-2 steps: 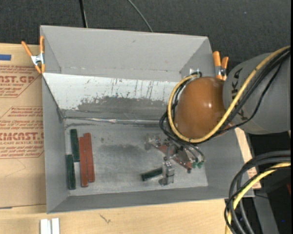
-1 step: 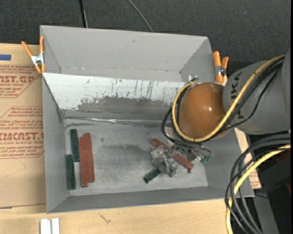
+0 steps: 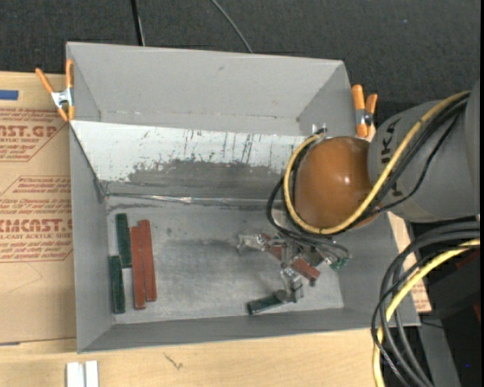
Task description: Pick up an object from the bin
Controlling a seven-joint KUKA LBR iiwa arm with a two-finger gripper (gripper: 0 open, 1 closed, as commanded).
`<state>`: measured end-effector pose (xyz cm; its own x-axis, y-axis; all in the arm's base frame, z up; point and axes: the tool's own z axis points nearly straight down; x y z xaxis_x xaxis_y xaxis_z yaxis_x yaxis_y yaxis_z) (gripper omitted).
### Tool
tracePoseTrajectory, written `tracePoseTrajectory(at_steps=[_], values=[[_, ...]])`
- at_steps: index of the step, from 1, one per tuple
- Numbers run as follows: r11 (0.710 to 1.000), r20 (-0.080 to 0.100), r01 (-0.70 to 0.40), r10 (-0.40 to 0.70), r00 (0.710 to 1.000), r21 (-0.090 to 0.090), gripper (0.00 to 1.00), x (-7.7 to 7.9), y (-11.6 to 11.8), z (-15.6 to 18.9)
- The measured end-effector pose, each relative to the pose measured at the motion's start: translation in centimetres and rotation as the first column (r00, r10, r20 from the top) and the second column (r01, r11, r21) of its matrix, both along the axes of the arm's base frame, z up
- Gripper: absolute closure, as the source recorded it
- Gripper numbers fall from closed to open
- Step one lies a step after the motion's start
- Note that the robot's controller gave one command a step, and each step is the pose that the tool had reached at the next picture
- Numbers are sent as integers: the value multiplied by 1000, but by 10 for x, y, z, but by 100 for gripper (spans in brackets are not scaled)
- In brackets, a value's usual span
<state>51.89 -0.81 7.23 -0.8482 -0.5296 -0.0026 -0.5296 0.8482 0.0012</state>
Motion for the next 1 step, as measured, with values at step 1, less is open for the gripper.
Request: tracePoseTrajectory(at_steps=[1], values=[[1000, -2, 0, 0, 1000, 0, 100, 0, 0, 0]])
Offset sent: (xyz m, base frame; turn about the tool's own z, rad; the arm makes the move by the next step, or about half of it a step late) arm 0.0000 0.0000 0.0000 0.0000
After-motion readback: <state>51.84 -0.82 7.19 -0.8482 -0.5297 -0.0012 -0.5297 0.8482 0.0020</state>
